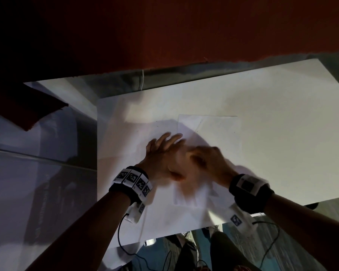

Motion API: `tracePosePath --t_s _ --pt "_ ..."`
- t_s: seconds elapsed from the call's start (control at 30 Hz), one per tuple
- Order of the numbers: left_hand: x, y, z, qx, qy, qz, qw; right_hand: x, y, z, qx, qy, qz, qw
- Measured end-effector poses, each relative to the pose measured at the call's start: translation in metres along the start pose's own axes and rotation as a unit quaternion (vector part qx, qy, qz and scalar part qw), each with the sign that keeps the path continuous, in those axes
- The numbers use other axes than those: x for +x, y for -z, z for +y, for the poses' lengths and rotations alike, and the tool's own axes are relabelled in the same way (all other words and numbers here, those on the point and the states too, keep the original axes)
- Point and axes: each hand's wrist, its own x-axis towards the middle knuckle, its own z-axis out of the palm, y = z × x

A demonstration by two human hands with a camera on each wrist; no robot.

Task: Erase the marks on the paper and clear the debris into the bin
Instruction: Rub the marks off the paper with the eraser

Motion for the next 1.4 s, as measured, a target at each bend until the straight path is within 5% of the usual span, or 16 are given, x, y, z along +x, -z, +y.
tracePosePath --t_s 0.07,0.2,0.33,0.47,0.6,0.73,0.87,1.0,1.13,1.27,1.4 --pt "-0.001 0.001 0.001 0.003 0.003 -0.001 1.0 0.0 0.001 0.001 -0.013 -0.004 0.048 0.999" --pt "0.0 0.002 0.002 0.011 0.002 -0.003 1.0 -0.017 -0.015 -0.011 -0.006 0.074 -0.03 0.997" --pt "-0.002 0.001 0.0 -0.01 -0.001 0.006 1.0 -0.004 0.002 0.005 -0.032 0.004 0.052 0.998" --pt "0.0 0.002 0.003 0.006 0.001 -0.004 1.0 -0.023 -0.016 -0.01 0.007 0.076 -0.029 0.997" --pt "-0.002 0.003 0.004 -0.007 0.005 0.002 1.0 -0.009 0.004 0.005 -0.027 0.008 0.052 0.998" --pt "0.0 0.002 0.002 0.004 0.001 -0.005 1.0 -0.027 -0.014 -0.01 -0.002 0.076 -0.021 0.997" --pt "-0.003 0.003 0.002 -0.012 0.0 0.0 1.0 -0.013 0.007 0.005 -0.035 0.013 0.063 0.997" --pt "-0.002 0.002 0.0 0.003 -0.004 0.002 1.0 -0.026 -0.012 -0.006 -0.017 0.07 -0.02 0.997" --pt "-0.002 0.001 0.0 -0.007 -0.005 0.005 1.0 -0.01 0.009 0.011 -0.035 -0.015 0.061 0.997" --pt "0.0 0.0 0.0 0.015 -0.002 0.001 1.0 -0.024 -0.012 -0.005 -0.035 0.086 -0.057 0.994" --pt "-0.001 0.0 -0.001 0.0 -0.003 0.009 1.0 -0.009 0.009 0.013 -0.028 -0.029 0.048 0.998"
